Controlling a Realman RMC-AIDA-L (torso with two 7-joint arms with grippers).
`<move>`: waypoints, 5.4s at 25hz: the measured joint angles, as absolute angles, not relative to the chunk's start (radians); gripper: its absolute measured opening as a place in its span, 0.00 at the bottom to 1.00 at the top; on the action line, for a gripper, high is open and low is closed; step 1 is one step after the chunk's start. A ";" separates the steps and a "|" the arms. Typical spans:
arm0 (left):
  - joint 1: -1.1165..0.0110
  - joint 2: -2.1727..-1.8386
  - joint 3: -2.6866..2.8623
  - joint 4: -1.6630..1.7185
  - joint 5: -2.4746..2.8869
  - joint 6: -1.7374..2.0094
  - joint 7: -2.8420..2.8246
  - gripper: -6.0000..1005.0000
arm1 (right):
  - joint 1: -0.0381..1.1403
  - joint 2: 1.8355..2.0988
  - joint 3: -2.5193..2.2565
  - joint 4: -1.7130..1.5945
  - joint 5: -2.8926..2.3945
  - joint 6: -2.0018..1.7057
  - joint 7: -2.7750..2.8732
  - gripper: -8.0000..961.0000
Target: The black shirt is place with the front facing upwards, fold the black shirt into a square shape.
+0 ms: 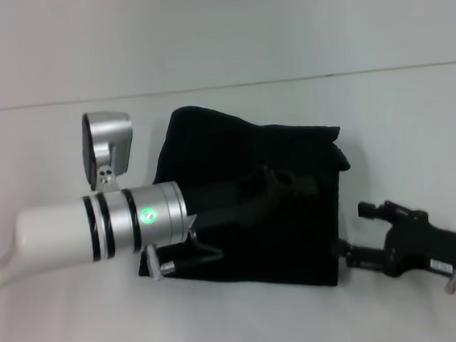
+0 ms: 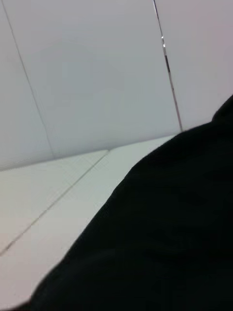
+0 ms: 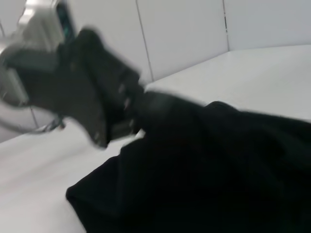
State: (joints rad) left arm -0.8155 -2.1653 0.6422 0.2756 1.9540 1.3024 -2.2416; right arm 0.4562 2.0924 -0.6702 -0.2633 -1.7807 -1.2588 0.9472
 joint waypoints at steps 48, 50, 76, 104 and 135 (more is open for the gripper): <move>-0.705 -2.119 0.802 0.368 1.909 1.601 -2.140 0.20 | 0.574 2.089 -0.246 -0.186 -1.565 -1.011 0.973 0.98; -0.716 -2.093 0.825 0.374 1.912 1.635 -2.162 0.28 | 0.560 2.087 -0.272 -0.188 -1.569 -1.064 1.003 0.98; -0.806 -2.001 0.860 0.400 2.021 0.933 -2.255 0.94 | 0.358 2.084 -0.557 -0.298 -1.872 -1.447 0.814 0.98; -0.824 -2.062 0.952 0.373 2.023 0.791 -2.270 0.91 | 0.347 2.086 -0.568 -0.282 -1.881 -1.469 0.795 0.98; -0.741 -2.067 0.714 0.359 1.960 0.844 -2.301 0.04 | 0.354 2.086 -0.559 -0.279 -1.878 -1.459 0.793 0.98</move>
